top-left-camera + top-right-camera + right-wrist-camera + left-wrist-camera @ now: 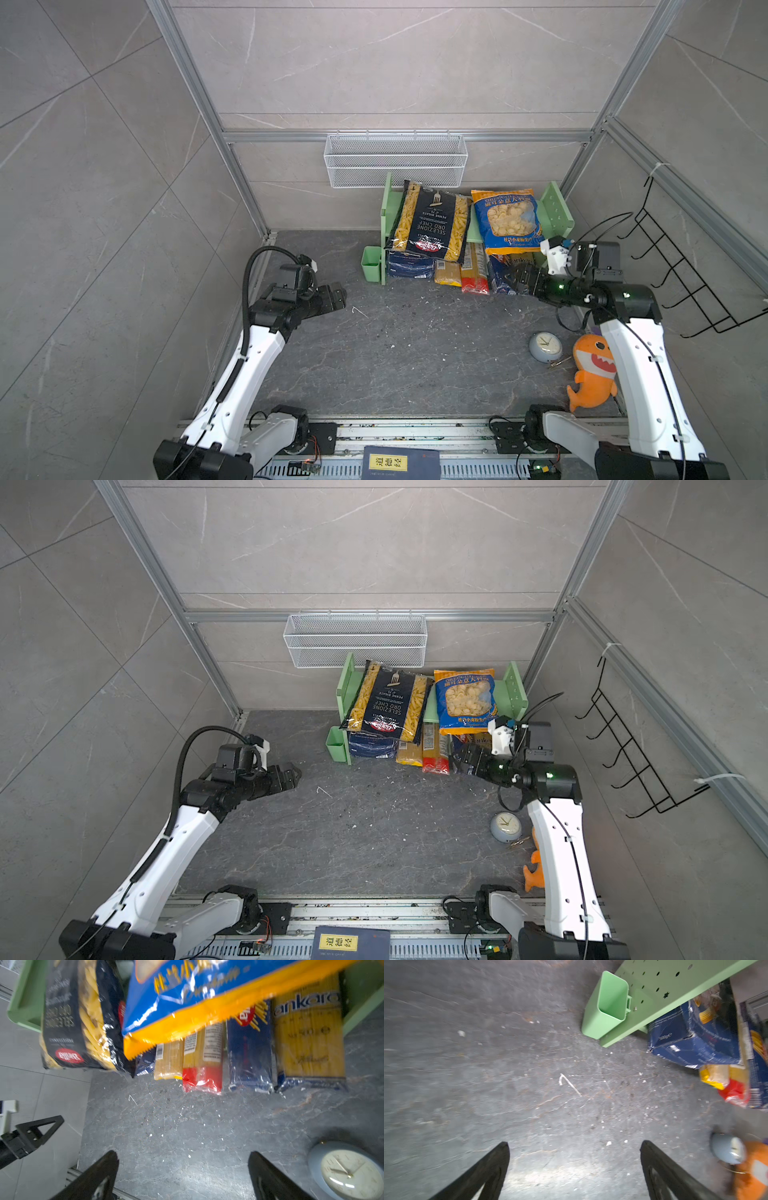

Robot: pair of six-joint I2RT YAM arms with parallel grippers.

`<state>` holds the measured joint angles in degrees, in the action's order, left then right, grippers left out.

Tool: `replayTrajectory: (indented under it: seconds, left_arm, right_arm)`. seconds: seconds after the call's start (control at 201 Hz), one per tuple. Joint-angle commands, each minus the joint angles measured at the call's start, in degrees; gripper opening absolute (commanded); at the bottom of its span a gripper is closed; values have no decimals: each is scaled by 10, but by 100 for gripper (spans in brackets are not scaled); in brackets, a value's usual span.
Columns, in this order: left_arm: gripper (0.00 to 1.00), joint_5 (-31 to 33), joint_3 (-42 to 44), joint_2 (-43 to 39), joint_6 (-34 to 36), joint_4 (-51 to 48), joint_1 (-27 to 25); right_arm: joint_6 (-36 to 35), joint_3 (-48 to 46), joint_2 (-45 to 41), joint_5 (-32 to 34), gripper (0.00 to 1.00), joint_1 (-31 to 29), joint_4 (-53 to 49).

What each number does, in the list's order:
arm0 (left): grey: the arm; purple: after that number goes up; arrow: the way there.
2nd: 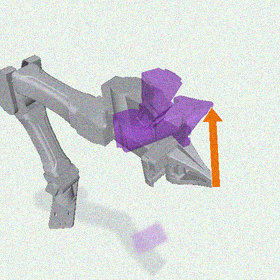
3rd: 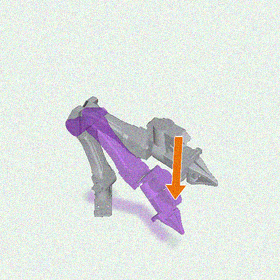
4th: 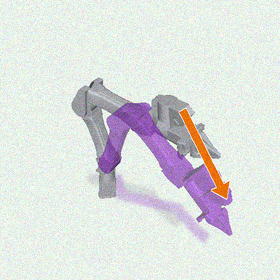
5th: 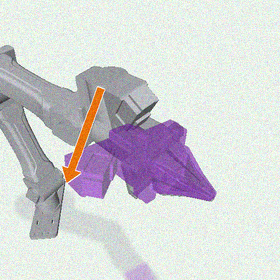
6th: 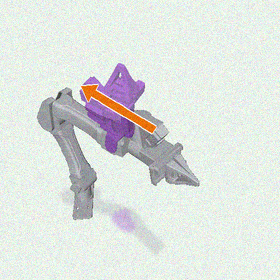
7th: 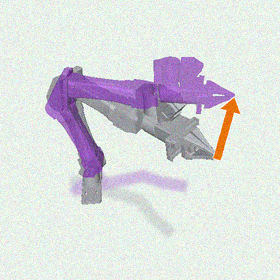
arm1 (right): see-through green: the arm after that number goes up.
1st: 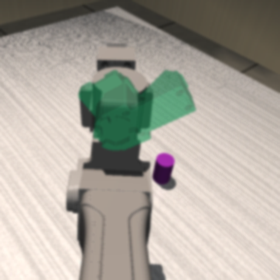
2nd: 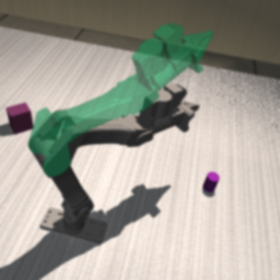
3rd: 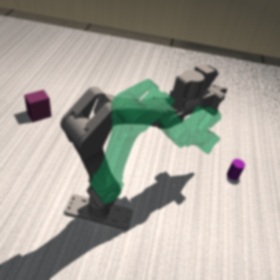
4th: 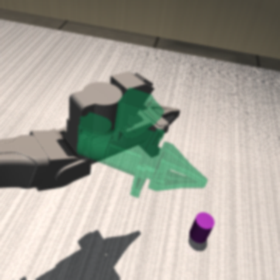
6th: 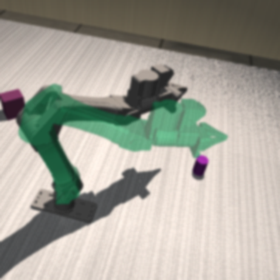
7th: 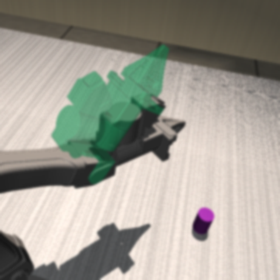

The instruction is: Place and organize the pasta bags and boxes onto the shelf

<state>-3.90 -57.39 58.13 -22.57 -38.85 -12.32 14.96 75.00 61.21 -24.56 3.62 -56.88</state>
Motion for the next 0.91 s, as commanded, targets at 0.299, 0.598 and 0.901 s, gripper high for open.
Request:
replayTrajectory:
  seconds: [0.299,0.598,0.901]
  left_arm:
    - [100,196,196,-175,42,137,2]
    - [100,254,265,-213,63,166,6]
    - [100,291,319,-224,70,248,28]
  right_arm:
    - [-3,-211,-176,92,99,-26,110]
    - [-77,-303,-280,89,99,-31,182]
    - [-68,-374,-272,155,99,-30,282]
